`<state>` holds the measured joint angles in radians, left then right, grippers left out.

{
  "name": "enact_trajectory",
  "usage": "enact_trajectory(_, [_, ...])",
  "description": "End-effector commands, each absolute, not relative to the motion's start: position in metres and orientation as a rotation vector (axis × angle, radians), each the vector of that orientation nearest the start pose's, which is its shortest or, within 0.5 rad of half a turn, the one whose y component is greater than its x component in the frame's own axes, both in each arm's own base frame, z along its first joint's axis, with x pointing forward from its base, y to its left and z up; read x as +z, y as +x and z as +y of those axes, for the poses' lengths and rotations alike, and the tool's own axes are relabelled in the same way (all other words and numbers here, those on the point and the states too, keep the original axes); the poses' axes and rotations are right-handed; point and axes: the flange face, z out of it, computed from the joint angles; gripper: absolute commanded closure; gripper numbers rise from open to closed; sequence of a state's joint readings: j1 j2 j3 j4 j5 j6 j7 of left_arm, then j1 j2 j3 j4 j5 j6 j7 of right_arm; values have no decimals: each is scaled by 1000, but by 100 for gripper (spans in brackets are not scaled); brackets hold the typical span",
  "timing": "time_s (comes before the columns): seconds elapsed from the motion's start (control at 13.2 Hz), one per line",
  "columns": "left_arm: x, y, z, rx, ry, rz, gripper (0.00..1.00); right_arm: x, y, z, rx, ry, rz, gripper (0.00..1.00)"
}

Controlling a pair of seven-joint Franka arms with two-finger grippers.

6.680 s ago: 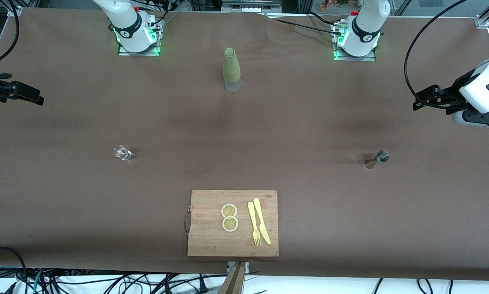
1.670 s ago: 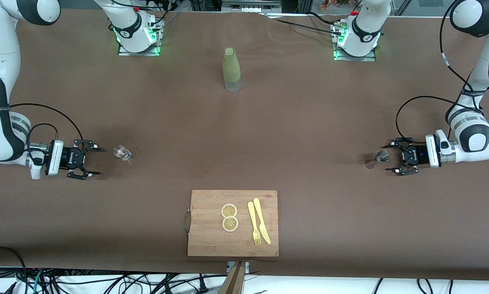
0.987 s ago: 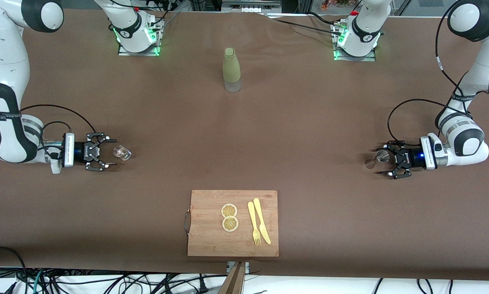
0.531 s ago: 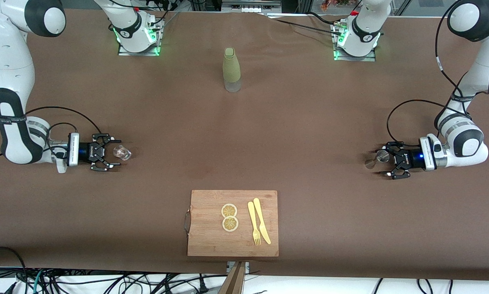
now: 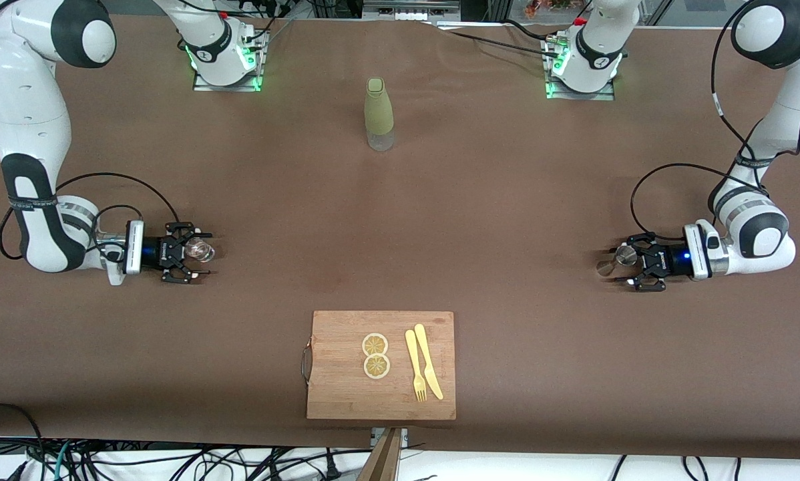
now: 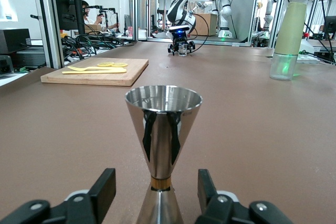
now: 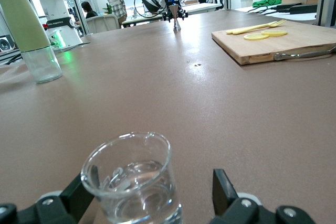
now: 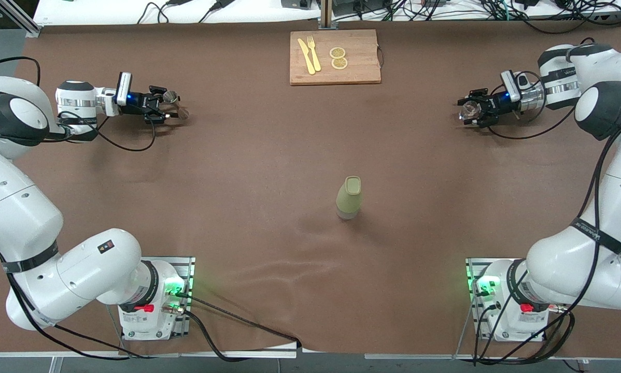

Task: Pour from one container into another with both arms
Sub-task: 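Lift the glass with the right gripper while the left gripper lifts the jigger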

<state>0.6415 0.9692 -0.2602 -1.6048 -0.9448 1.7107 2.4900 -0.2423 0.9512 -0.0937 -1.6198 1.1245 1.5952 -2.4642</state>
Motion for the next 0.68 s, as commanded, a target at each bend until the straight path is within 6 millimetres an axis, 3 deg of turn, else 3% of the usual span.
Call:
enact_trajectory(0.0, [79,590,166,1147,1434,-1337,39,57,588,-95,-898,-1460,-1331,4])
enact_trajectory(0.15, [79,590,166,1147,1433,-1340,58,55,587,-93,-904,-1451,-1337,9])
enact_trajectory(0.61, [78,590,166,1146,1432,-1342,71,51,591,-83,-992,-1415,-1345,49])
